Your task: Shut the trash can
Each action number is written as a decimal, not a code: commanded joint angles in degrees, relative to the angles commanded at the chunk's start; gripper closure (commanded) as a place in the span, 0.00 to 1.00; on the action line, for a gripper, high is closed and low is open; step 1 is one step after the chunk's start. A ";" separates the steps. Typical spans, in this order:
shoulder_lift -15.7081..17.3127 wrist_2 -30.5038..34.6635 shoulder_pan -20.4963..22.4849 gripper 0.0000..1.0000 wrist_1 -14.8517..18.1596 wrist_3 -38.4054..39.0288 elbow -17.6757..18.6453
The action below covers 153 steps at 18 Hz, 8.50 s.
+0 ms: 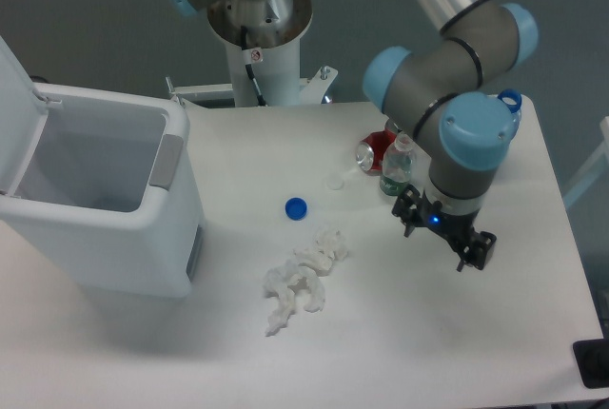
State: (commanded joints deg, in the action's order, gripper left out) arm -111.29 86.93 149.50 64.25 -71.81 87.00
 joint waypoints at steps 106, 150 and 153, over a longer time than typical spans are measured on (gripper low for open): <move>25.33 -4.84 -35.69 1.00 1.49 45.97 -1.13; 20.14 -5.19 -28.74 1.00 1.49 42.81 4.32; 20.14 -5.19 -28.48 1.00 1.41 42.81 4.67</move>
State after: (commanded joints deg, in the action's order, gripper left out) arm -91.14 81.74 121.02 65.66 -29.00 91.67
